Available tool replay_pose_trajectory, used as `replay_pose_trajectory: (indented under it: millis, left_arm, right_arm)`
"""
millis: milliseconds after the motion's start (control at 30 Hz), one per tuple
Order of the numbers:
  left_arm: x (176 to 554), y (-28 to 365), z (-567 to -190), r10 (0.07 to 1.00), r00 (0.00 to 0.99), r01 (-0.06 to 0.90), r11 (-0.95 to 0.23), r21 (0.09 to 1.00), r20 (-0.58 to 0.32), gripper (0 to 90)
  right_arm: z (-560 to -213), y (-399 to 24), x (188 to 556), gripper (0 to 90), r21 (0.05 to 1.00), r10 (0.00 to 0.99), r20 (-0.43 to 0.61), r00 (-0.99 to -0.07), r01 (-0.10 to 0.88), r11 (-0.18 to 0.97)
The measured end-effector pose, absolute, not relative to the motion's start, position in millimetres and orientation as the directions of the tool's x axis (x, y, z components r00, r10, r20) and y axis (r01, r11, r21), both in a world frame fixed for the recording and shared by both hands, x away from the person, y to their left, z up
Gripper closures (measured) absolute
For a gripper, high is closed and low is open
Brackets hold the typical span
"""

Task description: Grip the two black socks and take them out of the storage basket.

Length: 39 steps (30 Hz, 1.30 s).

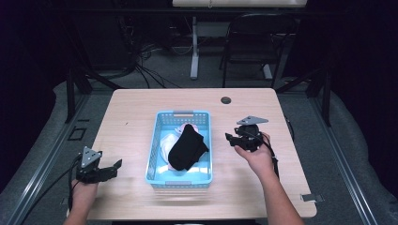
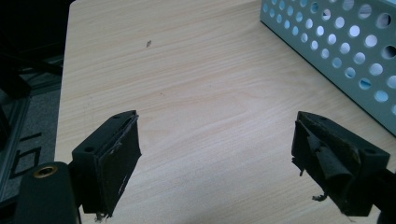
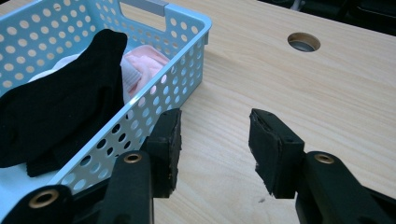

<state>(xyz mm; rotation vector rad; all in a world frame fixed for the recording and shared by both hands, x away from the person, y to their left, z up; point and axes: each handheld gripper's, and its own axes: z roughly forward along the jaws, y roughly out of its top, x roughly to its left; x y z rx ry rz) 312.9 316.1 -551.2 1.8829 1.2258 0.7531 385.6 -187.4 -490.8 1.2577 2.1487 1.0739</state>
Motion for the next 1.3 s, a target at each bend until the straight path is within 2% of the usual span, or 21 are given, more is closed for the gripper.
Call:
replay_pose_trajectory:
  millis: [633, 900, 1300]
  left_arm:
    - [312, 319, -550, 0.932, 0.357, 0.487, -0.236, 0.841, 0.055, 15.4]
    - [311, 321, -551, 0.935, 0.352, 0.488, -0.223, 0.844, 0.043, 15.4]
    - [312, 318, -551, 0.934, 0.354, 0.484, -0.234, 0.843, 0.056, 15.4]
  right_arm:
    - [-494, -177, 386, 55.2, 0.772, 0.836, 0.054, -0.546, 0.554, 0.312]
    - [-487, -169, 388, 57.4, 0.742, 0.81, 0.044, -0.585, 0.562, 0.366]
    - [-445, -139, 407, 58.0, 0.723, 0.755, 0.015, -0.656, 0.529, 0.445]
